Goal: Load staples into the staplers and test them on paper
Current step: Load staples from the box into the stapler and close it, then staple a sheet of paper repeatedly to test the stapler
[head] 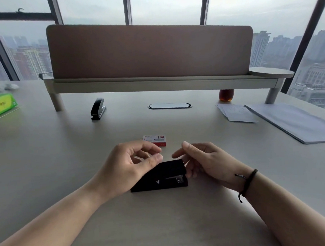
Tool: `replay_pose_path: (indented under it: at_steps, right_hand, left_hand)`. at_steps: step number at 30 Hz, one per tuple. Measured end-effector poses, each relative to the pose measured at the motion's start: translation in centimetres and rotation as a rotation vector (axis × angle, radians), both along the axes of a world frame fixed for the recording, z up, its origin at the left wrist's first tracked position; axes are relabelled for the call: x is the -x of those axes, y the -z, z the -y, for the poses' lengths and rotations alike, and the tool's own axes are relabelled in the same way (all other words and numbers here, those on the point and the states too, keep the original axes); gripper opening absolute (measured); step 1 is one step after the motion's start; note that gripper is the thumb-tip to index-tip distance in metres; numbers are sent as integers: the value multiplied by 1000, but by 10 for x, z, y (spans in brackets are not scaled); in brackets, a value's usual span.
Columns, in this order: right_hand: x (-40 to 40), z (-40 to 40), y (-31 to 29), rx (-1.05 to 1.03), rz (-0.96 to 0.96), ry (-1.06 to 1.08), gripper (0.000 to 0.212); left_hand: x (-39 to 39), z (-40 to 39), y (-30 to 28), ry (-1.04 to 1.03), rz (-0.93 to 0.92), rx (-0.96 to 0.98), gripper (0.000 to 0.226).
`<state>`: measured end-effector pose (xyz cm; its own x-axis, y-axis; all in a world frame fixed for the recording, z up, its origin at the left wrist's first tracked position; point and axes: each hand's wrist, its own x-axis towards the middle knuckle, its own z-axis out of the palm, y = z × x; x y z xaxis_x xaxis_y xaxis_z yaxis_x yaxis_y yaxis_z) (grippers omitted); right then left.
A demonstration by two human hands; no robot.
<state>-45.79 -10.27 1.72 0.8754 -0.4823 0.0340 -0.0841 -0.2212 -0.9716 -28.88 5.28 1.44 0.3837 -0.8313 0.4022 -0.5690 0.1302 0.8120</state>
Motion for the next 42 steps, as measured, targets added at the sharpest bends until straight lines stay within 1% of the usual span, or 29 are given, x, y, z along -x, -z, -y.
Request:
replay_pose_path:
  at_steps: [3, 5, 7, 10, 12, 15, 17, 21, 23, 25, 30, 33, 35, 37, 38, 39, 41, 42]
  right_hand:
    - [-2, 3, -1, -95, 11, 14, 56]
    - [-3, 10, -5, -108, -15, 48, 46]
    - [-6, 25, -10, -44, -55, 121, 33]
    - [-5, 59, -15, 125, -101, 240, 19]
    - [1, 91, -16, 244, -121, 366, 14]
    - [21, 151, -12, 486, -203, 613, 22]
    - [36, 187, -10, 618, -294, 722, 25]
    - [53, 232, 0, 852, -487, 761, 40]
    - [56, 244, 10, 870, -525, 739, 44]
    - [58, 252, 19, 832, -551, 710, 44]
    - [56, 259, 23, 894, -522, 724, 36]
    - [56, 260, 22, 888, -502, 731, 34]
    - [58, 261, 22, 877, -493, 731, 33]
    - [58, 262, 22, 867, -490, 732, 33]
    - [58, 262, 23, 855, -494, 732, 33]
    - [58, 263, 23, 844, -497, 734, 34]
    - [57, 264, 24, 836, -494, 746, 38]
    - [57, 264, 24, 833, -478, 766, 41]
  left_hand:
    - [-1, 13, -11, -37, 5, -11, 5]
    - [-1, 28, -20, -33, 28, -32, 6]
    - [1, 48, -30, -17, 80, -70, 5]
    - [7, 85, -45, -7, 124, -127, 6]
    - [10, 116, -52, -2, 124, -163, 7]
    - [14, 170, -55, 40, -3, -255, 7]
    - [19, 209, -52, 47, -92, -323, 9]
    - [40, 283, -49, 54, -465, -453, 6]
    - [53, 314, -47, 41, -576, -496, 12]
    - [68, 339, -45, 41, -644, -520, 22]
    - [91, 381, -34, -40, -764, -535, 24]
    - [92, 393, -31, -103, -777, -532, 22]
    - [93, 399, -28, -131, -756, -518, 19]
    - [94, 402, -23, -166, -658, -512, 21]
    - [94, 403, -18, -196, -548, -505, 22]
    - [93, 404, -14, -225, -396, -496, 23]
    - [94, 402, -8, -270, -36, -474, 19]
    - [96, 398, -8, -270, 104, -441, 14]
